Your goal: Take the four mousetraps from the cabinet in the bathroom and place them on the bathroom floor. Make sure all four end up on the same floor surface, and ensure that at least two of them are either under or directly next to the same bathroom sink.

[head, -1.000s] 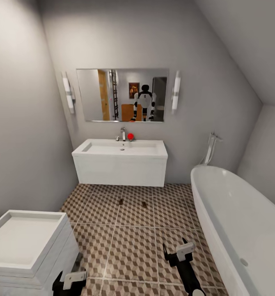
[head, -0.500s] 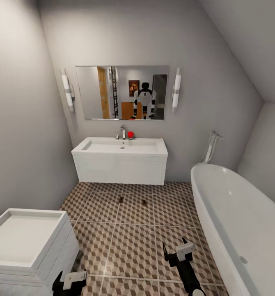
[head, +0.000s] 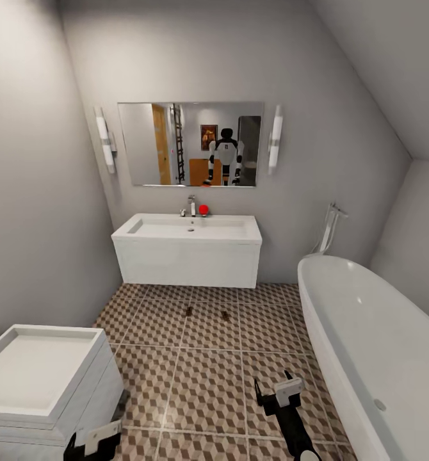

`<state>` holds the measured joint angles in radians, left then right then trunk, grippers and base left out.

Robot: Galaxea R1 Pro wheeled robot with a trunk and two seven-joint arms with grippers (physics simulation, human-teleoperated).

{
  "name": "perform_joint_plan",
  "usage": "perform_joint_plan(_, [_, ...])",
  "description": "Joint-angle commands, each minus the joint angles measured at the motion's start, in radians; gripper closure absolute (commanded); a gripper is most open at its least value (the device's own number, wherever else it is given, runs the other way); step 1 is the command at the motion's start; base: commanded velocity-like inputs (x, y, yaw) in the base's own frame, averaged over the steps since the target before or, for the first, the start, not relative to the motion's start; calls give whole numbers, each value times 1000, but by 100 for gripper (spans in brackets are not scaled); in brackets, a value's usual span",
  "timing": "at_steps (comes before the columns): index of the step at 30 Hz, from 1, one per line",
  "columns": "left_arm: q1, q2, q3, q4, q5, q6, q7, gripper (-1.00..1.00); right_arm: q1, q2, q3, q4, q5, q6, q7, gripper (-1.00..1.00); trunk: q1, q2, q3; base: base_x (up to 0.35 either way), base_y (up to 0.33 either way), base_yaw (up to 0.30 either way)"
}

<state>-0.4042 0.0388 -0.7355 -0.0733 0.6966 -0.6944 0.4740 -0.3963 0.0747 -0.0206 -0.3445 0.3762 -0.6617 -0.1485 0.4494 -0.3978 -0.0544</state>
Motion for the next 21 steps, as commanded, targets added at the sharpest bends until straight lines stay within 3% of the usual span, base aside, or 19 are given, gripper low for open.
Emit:
perform_joint_plan(1, [0,1,15,-2,0,1,38,-100,-1,0,-2,1,11,-2,-8,-100,1,-2,-2,0,0,0])
perform_joint_plan(5, [0,1,49,-2,-1,1,74,-100,-1,0,-3,1,10,0,-8,-100,1,-2,-2,0,0,0])
perform_joint_plan(10, [-1,1,62,-1,-2,2,88,-100,-1,0,-7,2,9,11,-9,-100,1,-2,-2,0,0,0])
perform_joint_plan(13, [0,1,65,-1,-2,2,91,-100,-3,0,-11,12,8,40,-9,-100,1,-2,-2,0,0,0])
perform_joint_plan(16, [-1,1,66,-2,-2,3,93,-100,-10,0,-13,22,4,126,-9,-100,1,-2,-2,0,0,0])
perform_joint_plan(21, [-1,0,62,-2,-4,2,91,-100,-13,0,-10,25,3,167,-9,-100,1,-2,-2,0,0,0])
